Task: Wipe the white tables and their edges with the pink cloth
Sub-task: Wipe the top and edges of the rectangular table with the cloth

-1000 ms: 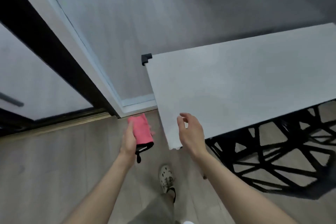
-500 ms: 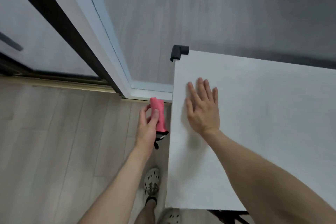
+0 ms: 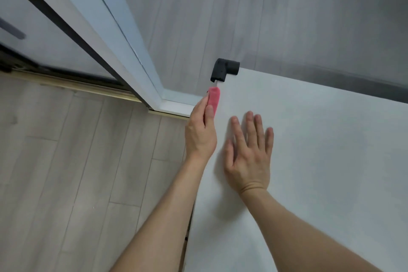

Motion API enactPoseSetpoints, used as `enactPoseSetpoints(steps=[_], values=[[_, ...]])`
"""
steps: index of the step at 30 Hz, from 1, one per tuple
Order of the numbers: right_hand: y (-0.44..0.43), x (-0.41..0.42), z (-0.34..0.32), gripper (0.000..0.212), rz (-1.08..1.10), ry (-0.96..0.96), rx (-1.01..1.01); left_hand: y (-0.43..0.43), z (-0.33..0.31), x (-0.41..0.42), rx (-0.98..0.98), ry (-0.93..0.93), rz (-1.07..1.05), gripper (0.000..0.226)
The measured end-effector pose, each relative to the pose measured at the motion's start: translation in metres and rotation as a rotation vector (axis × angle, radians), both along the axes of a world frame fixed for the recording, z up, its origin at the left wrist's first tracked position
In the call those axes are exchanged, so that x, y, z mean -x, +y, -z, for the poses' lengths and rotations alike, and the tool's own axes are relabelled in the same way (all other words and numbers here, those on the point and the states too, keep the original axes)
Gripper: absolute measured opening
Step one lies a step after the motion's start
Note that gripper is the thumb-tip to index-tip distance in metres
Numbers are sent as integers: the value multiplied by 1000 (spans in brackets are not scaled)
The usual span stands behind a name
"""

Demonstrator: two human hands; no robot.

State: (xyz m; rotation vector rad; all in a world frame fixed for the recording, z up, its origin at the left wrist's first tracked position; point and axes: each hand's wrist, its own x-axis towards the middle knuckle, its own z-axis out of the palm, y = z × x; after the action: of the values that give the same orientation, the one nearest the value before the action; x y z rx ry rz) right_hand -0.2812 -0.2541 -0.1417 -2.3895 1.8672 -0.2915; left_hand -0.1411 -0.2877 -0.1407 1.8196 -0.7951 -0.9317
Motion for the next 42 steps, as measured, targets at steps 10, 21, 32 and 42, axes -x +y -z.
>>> enactPoseSetpoints(steps=[10,21,32,42], values=[[-2,-2,-2,66,3,15,-20,-13,2,-7,105,-34,98,33],[-3,-3,-3,69,0,39,-39,-16,-8,-6,55,-142,29,30],[-3,-3,-3,70,6,58,-44,-32,-6,-17,72,-85,74,32],[-4,-5,-4,68,11,35,-49,6,-15,-16,107,-106,113,30]])
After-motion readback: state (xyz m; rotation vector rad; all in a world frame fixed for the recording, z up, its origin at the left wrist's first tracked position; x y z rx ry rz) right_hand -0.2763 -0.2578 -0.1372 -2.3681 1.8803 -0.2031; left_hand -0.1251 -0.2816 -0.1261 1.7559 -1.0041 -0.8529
